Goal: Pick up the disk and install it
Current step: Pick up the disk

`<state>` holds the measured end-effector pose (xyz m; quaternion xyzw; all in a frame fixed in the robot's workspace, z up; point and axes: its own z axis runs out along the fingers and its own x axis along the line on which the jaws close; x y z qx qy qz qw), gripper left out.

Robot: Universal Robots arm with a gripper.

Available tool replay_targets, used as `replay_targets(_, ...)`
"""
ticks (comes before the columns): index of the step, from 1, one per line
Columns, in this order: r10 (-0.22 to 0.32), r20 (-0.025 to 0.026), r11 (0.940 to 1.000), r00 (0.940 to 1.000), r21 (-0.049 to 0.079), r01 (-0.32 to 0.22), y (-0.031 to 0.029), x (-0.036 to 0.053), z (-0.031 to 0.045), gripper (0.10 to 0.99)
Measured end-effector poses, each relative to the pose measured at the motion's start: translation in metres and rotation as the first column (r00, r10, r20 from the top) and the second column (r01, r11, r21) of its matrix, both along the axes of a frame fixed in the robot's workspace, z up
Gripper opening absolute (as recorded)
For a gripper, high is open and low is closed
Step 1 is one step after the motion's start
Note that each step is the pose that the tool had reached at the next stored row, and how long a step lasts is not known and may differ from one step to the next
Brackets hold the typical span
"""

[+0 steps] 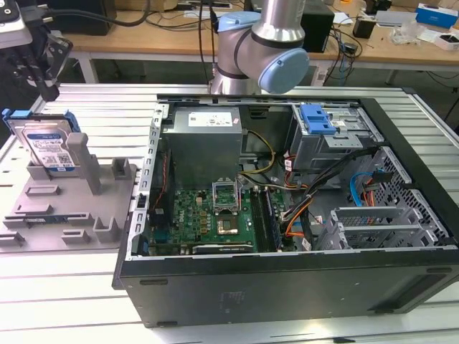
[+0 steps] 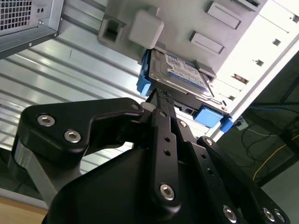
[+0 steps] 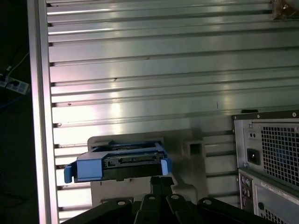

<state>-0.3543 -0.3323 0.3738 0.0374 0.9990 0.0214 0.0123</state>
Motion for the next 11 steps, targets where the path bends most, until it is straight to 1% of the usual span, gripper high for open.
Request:
replay_targets(9, 0.0, 0.0, 1.0, 1.0, 0.0, 0.0, 0.0012, -0.0043, 0.0, 0.106)
replay_targets(10, 0.0, -0.0002, 1.0, 1.0, -0.005, 0.0, 0.0022, -0.0051, 0.0, 0.106)
replay_targets(11, 0.0, -0.0007, 1.0, 1.0, -0.006, 0.0, 0.0022, -0.005, -0.0002, 0.106)
